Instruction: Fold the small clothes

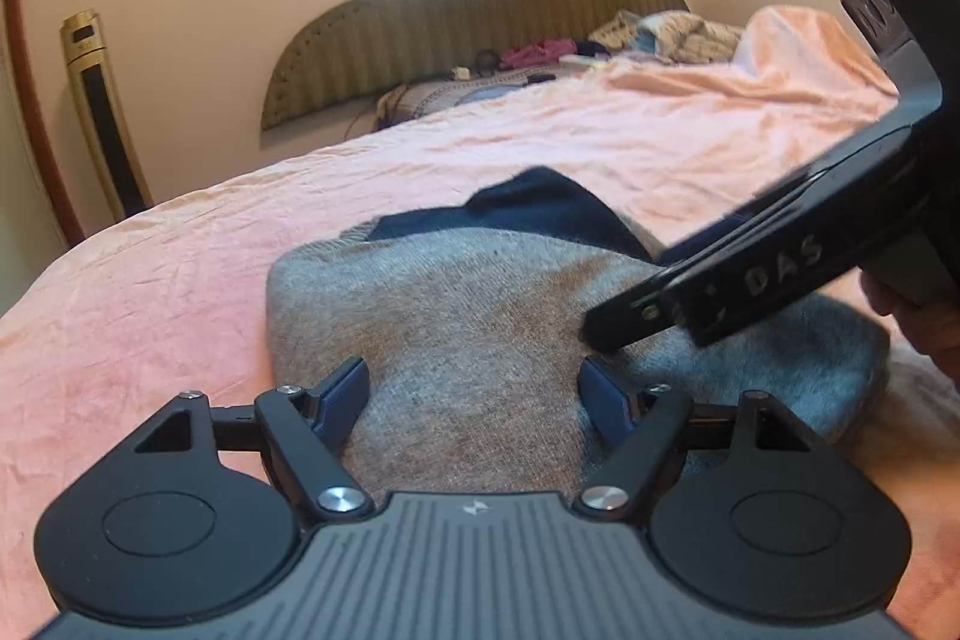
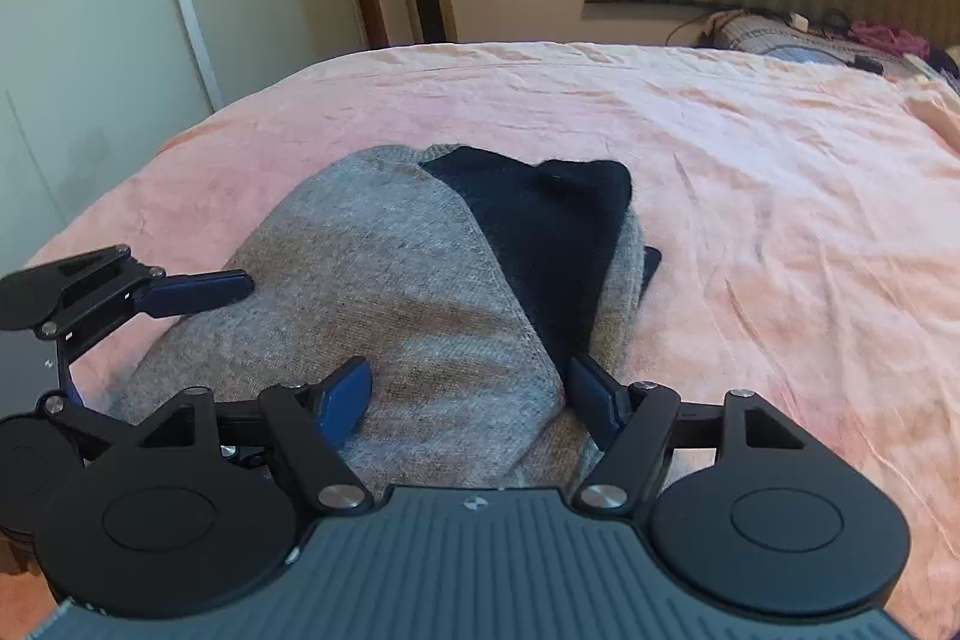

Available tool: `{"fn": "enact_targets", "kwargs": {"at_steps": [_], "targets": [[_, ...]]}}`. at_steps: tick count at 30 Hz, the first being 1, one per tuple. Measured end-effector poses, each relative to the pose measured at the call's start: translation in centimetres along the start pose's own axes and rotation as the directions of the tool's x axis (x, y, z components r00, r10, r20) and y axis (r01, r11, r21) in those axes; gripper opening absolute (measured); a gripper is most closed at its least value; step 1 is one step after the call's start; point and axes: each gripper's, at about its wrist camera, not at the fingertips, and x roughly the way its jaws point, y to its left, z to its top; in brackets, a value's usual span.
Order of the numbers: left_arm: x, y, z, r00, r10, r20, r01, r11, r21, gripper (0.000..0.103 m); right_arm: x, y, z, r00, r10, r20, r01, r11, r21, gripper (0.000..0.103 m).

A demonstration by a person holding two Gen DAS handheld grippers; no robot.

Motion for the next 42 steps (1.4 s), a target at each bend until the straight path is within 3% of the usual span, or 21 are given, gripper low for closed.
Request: {"fn": "enact_targets", "kwargs": {"at_steps": [3, 5, 6, 8, 11, 13, 14, 15, 17, 19, 24, 26, 30, 32, 35, 37, 39, 42], "targets": [[-3.8, 1.1, -0.8, 0.998, 0.054, 0.027, -0.052, 0.996, -0.077, 0.077, -3.5, 0.5, -0.6, 0.999, -0.009, 0.043, 0.008, 0.999, 0.038, 0.072], [-6.3, 1.9, -1.8, 0.997, 0.068, 0.02, -0.065, 0.987, -0.15, 0.077, -6.4, 1.3, -2.1, 0.994, 0.02, 0.108, -0.025, 0.999, 0.04, 0.08], [-7.3, 2.1, -2.4, 0.998, 0.066, 0.004, -0.064, 0.978, -0.199, 0.077, -7.3, 1.7, -2.8, 0.992, 0.038, 0.123, -0.043, 0.999, 0.034, 0.085], [-8.7, 2.1, -3.2, 0.999, 0.042, 0.002, -0.04, 0.966, -0.255, 0.077, -8.2, 2.9, -4.2, 0.989, 0.061, 0.133, -0.064, 0.998, 0.019, 0.086], [-8.8, 0.2, -3.1, 0.999, -0.001, 0.033, 0.007, 0.983, -0.181, 0.077, -7.1, 4.1, -5.5, 0.989, 0.111, 0.094, -0.112, 0.994, 0.001, 0.085], [-7.3, -0.7, -3.2, 0.999, -0.031, -0.018, 0.028, 0.989, -0.147, 0.077, -5.7, 3.9, -6.0, 0.992, 0.113, 0.052, -0.115, 0.993, 0.026, 0.084], [-5.9, -0.7, -3.4, 0.996, -0.048, -0.079, 0.035, 0.987, -0.158, 0.077, -4.9, 3.4, -6.3, 0.993, 0.111, 0.027, -0.112, 0.993, 0.035, 0.084], [-5.1, -0.7, -3.9, 0.992, -0.039, -0.119, 0.018, 0.985, -0.17, 0.077, -5.0, 2.9, -6.6, 0.99, 0.131, 0.059, -0.133, 0.99, 0.037, 0.083], [-5.3, 0.0, -4.1, 0.992, -0.04, -0.117, 0.017, 0.981, -0.193, 0.077, -5.5, 2.0, -6.3, 0.984, 0.17, 0.046, -0.174, 0.978, 0.117, 0.083], [-5.8, 0.8, -4.4, 0.989, -0.025, -0.144, -0.009, 0.974, -0.226, 0.077, -6.6, 2.1, -5.9, 0.987, 0.161, 0.024, -0.163, 0.978, 0.133, 0.083], [-7.5, 1.8, -5.2, 0.988, -0.024, -0.153, -0.027, 0.947, -0.321, 0.077, -8.2, 3.6, -6.6, 0.984, 0.172, 0.043, -0.175, 0.98, 0.098, 0.095], [-7.0, 1.3, -5.4, 0.985, 0.01, -0.17, -0.063, 0.951, -0.304, 0.077, -6.2, 3.2, -7.1, 0.989, 0.145, -0.005, -0.144, 0.984, 0.103, 0.095], [-8.4, 1.2, -5.5, 0.985, 0.056, -0.165, -0.105, 0.947, -0.304, 0.077, -8.2, 3.5, -7.3, 0.99, 0.142, 0.017, -0.143, 0.983, 0.119, 0.095], [-9.2, 1.4, -5.7, 0.986, 0.075, -0.148, -0.12, 0.94, -0.32, 0.081, -9.7, 3.7, -7.9, 0.996, 0.08, 0.044, -0.084, 0.991, 0.103, 0.1], [-8.8, 0.9, -6.0, 0.982, 0.094, -0.164, -0.145, 0.932, -0.333, 0.086, -9.5, 3.7, -9.5, 0.995, -0.096, 0.038, 0.092, 0.992, 0.091, 0.103], [-8.2, 0.1, -6.2, 0.977, 0.117, -0.178, -0.168, 0.939, -0.301, 0.089, -8.4, 3.6, -10.5, 0.981, -0.193, 0.013, 0.19, 0.975, 0.113, 0.103], [-7.8, -0.2, -6.0, 0.973, 0.128, -0.194, -0.179, 0.945, -0.273, 0.095, -8.0, 4.6, -11.4, 0.967, -0.248, 0.056, 0.244, 0.967, 0.072, 0.103], [-7.4, 0.2, -6.0, 0.973, 0.097, -0.21, -0.155, 0.947, -0.28, 0.103, -7.1, 6.3, -11.8, 0.938, -0.342, 0.064, 0.34, 0.94, 0.031, 0.103]]}}
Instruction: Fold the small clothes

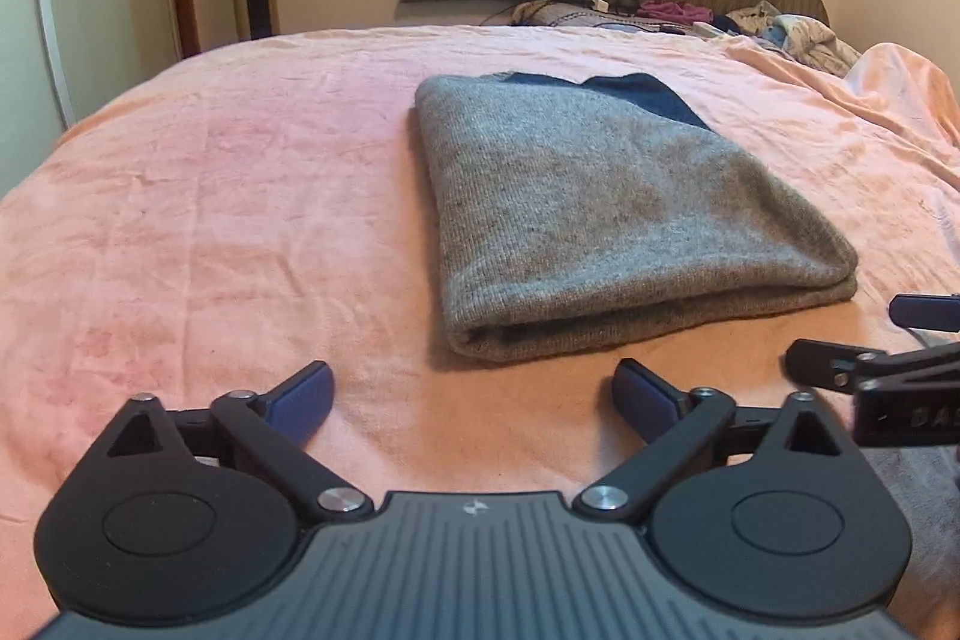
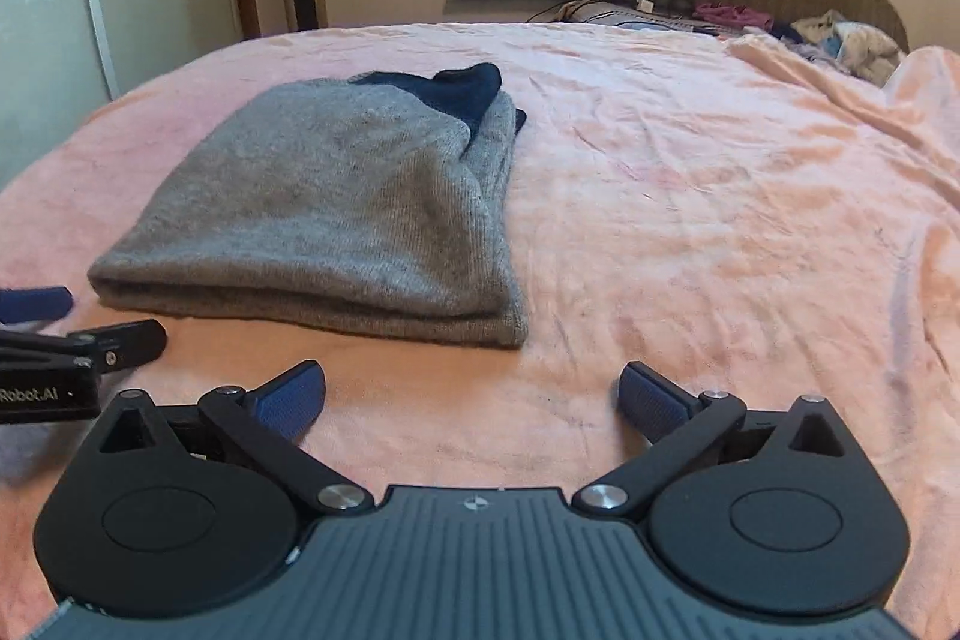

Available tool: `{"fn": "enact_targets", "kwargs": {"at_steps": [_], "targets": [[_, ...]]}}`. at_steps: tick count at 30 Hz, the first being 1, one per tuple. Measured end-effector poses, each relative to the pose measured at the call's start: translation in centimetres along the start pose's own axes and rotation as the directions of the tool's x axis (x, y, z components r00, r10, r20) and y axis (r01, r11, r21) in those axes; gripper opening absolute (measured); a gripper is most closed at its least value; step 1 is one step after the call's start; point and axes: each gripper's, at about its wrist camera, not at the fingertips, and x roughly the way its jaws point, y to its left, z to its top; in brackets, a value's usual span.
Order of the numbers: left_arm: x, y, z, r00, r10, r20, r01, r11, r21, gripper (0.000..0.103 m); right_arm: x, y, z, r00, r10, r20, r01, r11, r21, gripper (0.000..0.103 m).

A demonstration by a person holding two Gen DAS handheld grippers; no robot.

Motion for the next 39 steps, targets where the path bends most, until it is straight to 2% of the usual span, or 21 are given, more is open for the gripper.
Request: {"fn": "enact_targets", "kwargs": {"at_steps": [6, 17, 39], "targets": [[-0.05, -0.35, -0.03, 1.0, 0.022, -0.005, -0.022, 1.0, -0.004, 0.103, 0.21, -0.1, 0.18, 1.0, -0.015, 0.006, 0.015, 0.999, 0.044, 0.103], [-0.05, -0.62, 0.09, 0.999, 0.05, -0.014, -0.05, 0.998, -0.028, 0.103, 0.24, 0.25, 0.17, 1.0, -0.02, 0.006, 0.02, 0.999, 0.037, 0.103], [-0.18, -0.52, -0.1, 0.999, 0.041, -0.008, -0.041, 0.999, -0.02, 0.103, 0.16, 0.29, 0.12, 1.0, -0.02, 0.009, 0.019, 0.999, 0.037, 0.103]]}}
